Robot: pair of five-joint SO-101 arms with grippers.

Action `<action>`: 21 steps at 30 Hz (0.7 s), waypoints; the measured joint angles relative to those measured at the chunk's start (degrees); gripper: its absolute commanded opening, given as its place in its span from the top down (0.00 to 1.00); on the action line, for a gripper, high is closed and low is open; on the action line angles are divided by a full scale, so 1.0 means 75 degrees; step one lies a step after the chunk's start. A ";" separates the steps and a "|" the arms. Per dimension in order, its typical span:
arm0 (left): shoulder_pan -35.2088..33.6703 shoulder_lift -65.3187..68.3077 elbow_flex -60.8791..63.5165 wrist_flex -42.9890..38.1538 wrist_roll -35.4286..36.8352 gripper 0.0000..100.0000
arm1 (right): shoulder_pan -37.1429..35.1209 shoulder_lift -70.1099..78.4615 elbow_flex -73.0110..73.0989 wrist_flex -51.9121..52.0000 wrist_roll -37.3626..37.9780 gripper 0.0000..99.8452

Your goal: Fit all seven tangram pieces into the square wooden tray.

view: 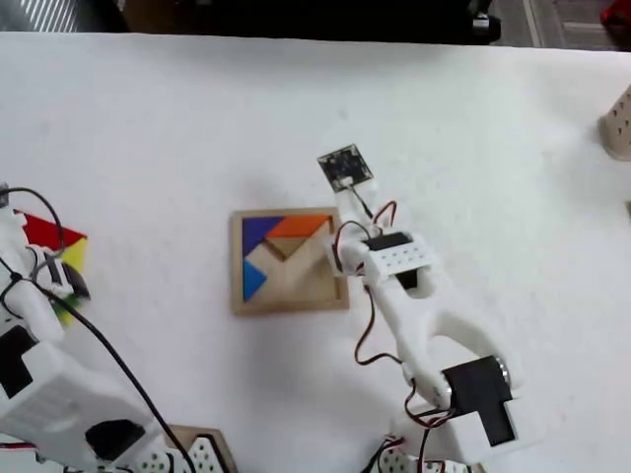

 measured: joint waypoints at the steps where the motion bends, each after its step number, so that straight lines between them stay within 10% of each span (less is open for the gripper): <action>1: 0.0000 -0.0117 -0.0047 0.0258 0.0000 0.83 | 0.0000 0.0000 0.0000 0.0000 0.0000 0.98; 12: 0.0012 -0.2286 -0.0094 0.1782 0.0000 0.83 | 0.0000 0.0000 0.0000 0.0000 0.0000 0.98; 21: 0.2098 -0.3223 -0.0094 0.2696 0.1114 0.83 | 0.0586 0.0000 0.0000 0.0000 0.0000 0.98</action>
